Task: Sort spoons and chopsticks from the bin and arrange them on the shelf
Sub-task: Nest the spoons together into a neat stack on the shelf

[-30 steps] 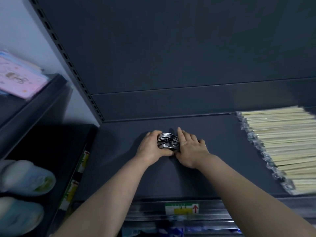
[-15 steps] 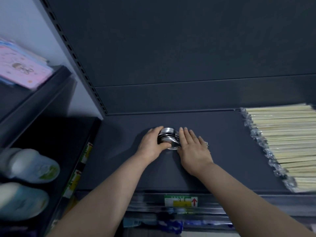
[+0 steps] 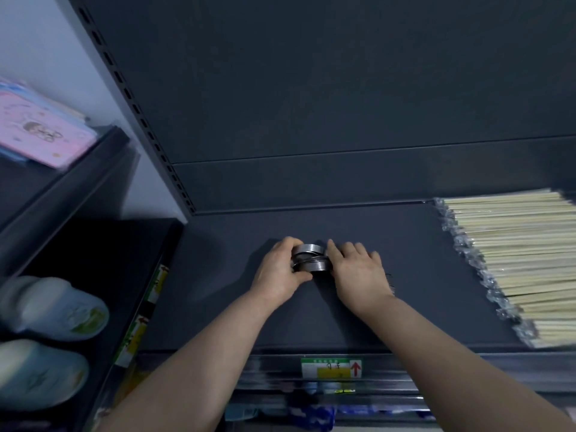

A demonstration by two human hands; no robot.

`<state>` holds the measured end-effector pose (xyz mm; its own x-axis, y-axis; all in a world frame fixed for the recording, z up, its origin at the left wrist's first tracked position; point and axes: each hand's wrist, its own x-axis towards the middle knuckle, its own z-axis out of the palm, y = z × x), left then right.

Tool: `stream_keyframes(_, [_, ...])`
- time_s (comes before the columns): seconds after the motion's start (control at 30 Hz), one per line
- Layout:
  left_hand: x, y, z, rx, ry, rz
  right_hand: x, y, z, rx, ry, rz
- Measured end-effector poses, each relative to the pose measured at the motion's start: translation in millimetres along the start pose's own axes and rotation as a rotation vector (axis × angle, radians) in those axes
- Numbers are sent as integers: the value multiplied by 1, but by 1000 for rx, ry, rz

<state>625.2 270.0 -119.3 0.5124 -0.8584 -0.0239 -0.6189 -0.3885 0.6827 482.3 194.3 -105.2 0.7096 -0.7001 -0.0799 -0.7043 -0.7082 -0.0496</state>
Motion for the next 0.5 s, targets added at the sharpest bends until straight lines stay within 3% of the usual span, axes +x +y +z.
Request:
stream_keyframes(0.4, [2,3,-3,-22,-62,-48,-8,3,7,147,-145,-9])
stream_keyframes(0.5, [1,0,-2,-46,-66,-41,-17,0,11,190,-50,36])
